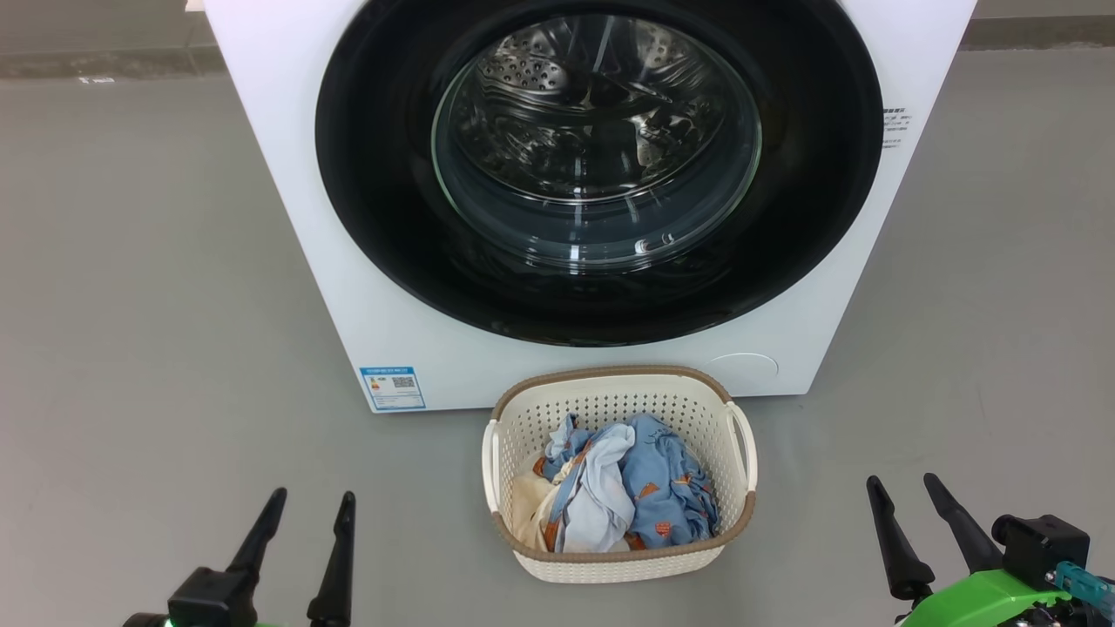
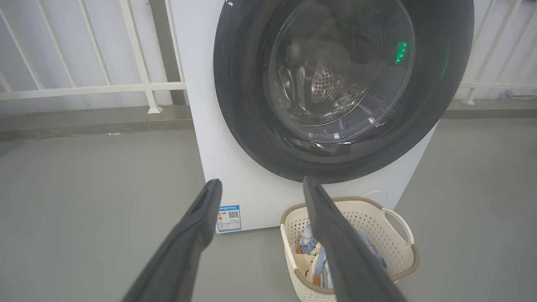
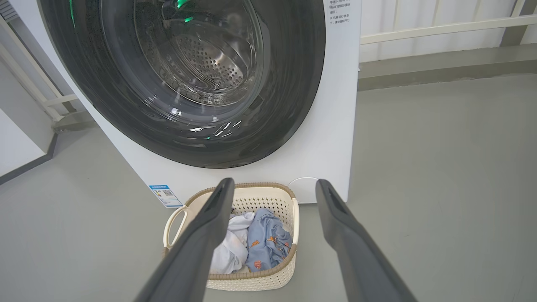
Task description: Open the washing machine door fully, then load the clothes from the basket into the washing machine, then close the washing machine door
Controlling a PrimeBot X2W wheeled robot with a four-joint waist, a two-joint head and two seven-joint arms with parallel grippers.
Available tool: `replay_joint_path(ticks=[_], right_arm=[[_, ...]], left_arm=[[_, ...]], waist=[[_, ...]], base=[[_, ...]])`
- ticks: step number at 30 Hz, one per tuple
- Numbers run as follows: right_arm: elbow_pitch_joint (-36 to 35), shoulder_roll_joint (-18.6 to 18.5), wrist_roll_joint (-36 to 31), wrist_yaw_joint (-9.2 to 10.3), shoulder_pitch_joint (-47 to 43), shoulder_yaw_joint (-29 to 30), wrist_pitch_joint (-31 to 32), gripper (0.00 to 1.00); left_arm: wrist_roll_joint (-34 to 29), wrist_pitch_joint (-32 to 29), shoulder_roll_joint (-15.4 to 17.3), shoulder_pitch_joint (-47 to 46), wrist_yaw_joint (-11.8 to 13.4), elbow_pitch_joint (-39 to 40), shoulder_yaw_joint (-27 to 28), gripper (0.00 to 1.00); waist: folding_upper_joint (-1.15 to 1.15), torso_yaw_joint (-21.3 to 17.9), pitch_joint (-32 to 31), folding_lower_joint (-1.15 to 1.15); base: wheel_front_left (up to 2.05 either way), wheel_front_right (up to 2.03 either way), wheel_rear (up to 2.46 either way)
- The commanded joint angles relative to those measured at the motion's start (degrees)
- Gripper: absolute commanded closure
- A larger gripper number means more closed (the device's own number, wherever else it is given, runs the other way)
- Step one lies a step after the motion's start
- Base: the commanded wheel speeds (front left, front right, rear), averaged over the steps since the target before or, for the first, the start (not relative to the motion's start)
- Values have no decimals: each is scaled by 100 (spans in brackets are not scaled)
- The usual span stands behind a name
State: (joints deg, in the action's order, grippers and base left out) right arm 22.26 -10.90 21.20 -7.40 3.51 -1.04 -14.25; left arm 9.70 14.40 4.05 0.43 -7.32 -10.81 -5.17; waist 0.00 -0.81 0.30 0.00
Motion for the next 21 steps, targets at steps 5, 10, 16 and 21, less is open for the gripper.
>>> replay_joint_path(ticks=[5,10,16,21], right_arm=[[-146,-60,-89,-9,82,-92,-74,0],[-156,-53,-88,-9,79,-87,-74,0],[-170,-51,-94,-9,80,-77,-74,0],[-189,-47,-101,-9,71,-56,-74,0]], left_arm=[[-170,60,114,-127,-17,48,189,0],[-225,60,106,-144,-17,31,218,0],[-247,60,96,-163,-17,36,239,0],[-249,60,99,-166,-17,38,244,0]], waist=[[0,-14,-16,0],[0,-18,-17,0],[0,-10,3,0],[0,2,12,0]], base=[[4,4,-9],[38,38,-76],[81,81,-163],[119,119,-238]])
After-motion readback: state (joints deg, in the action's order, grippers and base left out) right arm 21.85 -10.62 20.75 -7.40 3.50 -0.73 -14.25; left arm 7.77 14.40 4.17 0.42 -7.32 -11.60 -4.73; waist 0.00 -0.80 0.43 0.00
